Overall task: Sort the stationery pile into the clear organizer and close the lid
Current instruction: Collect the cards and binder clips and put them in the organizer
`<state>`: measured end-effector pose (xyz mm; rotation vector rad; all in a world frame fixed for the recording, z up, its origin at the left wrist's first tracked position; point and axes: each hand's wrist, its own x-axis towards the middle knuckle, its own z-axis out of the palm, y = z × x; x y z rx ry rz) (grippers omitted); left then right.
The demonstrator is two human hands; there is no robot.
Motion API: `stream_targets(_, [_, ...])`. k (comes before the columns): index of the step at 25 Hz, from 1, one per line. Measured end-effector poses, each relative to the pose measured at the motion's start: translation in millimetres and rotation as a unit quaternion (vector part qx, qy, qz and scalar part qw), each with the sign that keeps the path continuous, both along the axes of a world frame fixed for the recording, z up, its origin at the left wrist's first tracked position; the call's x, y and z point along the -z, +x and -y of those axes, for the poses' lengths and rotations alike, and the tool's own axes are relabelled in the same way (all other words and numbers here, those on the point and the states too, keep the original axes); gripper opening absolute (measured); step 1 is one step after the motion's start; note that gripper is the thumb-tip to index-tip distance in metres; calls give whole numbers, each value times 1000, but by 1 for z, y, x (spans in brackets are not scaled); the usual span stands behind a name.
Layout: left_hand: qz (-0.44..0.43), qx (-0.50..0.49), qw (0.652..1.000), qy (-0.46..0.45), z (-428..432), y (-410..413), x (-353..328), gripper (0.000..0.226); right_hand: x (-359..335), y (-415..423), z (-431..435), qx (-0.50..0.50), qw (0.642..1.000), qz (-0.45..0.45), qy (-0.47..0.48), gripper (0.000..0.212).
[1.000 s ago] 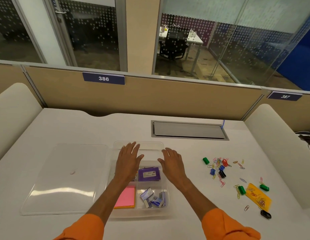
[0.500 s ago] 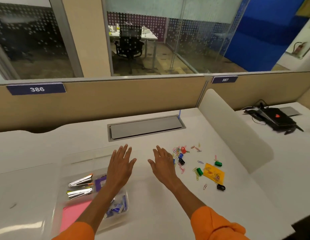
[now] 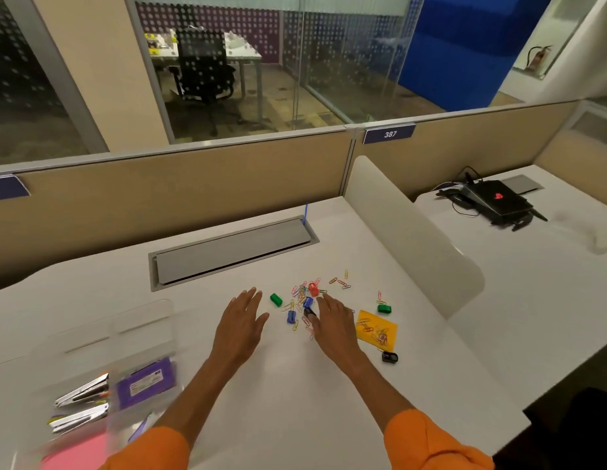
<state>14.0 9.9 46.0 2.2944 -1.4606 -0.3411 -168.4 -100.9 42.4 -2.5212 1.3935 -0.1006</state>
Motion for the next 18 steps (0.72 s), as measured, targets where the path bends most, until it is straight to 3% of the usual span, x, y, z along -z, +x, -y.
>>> stream_targets(8, [-34, -2, 998, 51, 42, -8, 24, 58, 24, -22, 33, 15, 999, 11, 34, 45])
stream_targets(18, [-39, -16, 998, 52, 75, -8, 42, 47, 49, -1, 44, 38, 990, 110, 83, 39])
